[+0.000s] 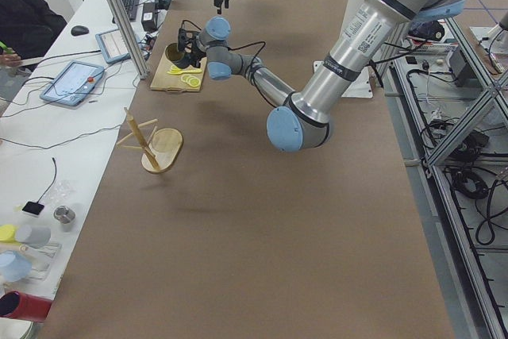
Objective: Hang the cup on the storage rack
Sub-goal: 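Lift the blue mug with the left gripper toward the wooden mug tree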
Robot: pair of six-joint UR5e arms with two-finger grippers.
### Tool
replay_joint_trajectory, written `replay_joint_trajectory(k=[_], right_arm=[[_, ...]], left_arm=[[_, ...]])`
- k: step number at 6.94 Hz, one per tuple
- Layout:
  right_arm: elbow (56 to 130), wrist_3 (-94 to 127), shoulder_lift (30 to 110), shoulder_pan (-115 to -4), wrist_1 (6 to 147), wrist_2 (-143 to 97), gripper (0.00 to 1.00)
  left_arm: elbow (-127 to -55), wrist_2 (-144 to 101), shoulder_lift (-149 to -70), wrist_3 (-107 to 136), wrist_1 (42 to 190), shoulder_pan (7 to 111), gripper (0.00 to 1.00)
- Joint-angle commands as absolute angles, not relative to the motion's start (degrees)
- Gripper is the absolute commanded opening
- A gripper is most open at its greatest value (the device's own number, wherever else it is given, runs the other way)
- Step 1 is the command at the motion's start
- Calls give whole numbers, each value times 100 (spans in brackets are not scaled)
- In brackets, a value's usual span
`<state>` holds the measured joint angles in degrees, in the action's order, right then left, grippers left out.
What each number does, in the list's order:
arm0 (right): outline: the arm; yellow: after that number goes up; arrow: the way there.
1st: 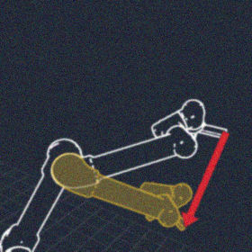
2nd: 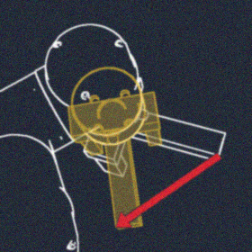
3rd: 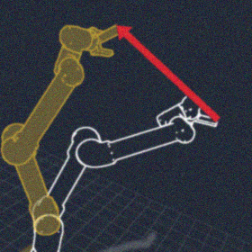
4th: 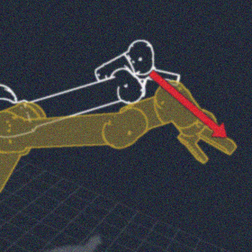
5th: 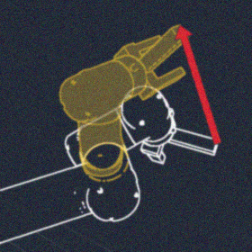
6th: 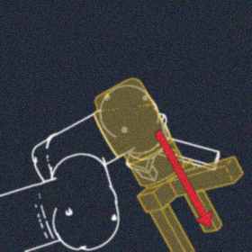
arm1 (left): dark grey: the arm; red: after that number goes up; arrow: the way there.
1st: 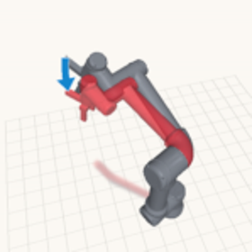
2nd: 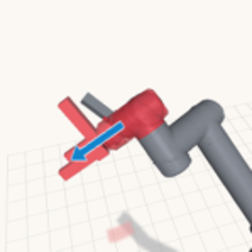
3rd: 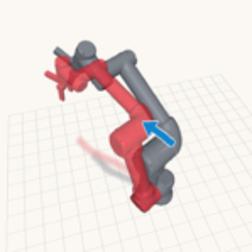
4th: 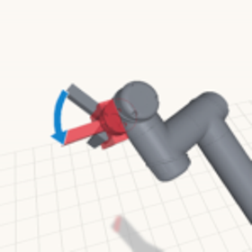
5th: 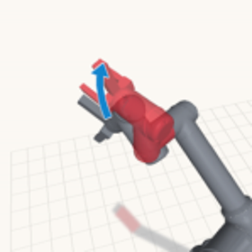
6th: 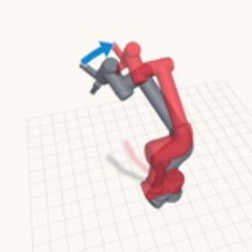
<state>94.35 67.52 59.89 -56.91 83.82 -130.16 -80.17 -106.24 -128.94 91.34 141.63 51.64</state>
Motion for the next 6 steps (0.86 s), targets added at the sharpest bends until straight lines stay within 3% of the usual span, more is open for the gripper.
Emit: replay_joint_trajectory(k=[1,6], right_arm=[[9544,6794,5968,-5660,8385,-12903,100],[9598,6820,5827,-5502,8394,-12604,100]], left_arm=[[-7438,-10539,-12885,11144,15725,5597,0],[-7374,-8661,-12201,13972,17407,5854,0]])
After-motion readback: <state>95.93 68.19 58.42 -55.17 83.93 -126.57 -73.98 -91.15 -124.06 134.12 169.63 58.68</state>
